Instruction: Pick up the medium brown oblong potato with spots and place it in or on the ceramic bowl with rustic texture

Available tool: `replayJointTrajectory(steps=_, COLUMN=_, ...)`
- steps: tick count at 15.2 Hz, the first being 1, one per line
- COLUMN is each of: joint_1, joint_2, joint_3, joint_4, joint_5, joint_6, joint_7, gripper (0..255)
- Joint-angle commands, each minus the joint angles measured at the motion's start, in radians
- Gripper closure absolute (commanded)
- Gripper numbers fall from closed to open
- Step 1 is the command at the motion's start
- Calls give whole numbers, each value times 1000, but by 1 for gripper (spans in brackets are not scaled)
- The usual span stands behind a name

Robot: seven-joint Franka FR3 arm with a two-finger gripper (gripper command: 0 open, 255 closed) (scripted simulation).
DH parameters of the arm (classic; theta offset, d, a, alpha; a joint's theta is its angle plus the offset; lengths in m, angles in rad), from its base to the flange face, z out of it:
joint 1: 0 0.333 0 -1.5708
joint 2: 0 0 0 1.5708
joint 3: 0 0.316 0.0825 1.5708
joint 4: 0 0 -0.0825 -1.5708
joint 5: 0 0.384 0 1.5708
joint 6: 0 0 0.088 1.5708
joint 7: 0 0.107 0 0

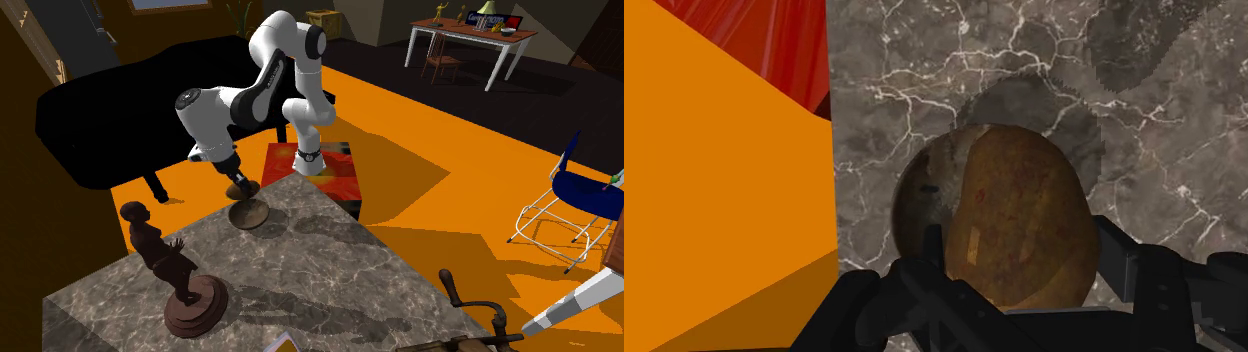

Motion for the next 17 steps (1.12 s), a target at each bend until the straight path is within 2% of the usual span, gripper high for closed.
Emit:
replayJointTrajectory(steps=1, joint_1=-2, joint_2=11, joint_3=-2, joint_4=-12, joint_5=2, joint_6=22, joint_7=-8, gripper=255)
replayJointTrajectory(steps=12, joint_1=-2, joint_2=66, joint_3=0, joint_4=-98, joint_5=19, joint_6=160, joint_7=-34, gripper=255)
replayJointTrajectory(steps=17, joint_1=-2, joint_2=66, joint_3=0, joint_4=-98, joint_5=19, joint_6=160, joint_7=-34, gripper=255)
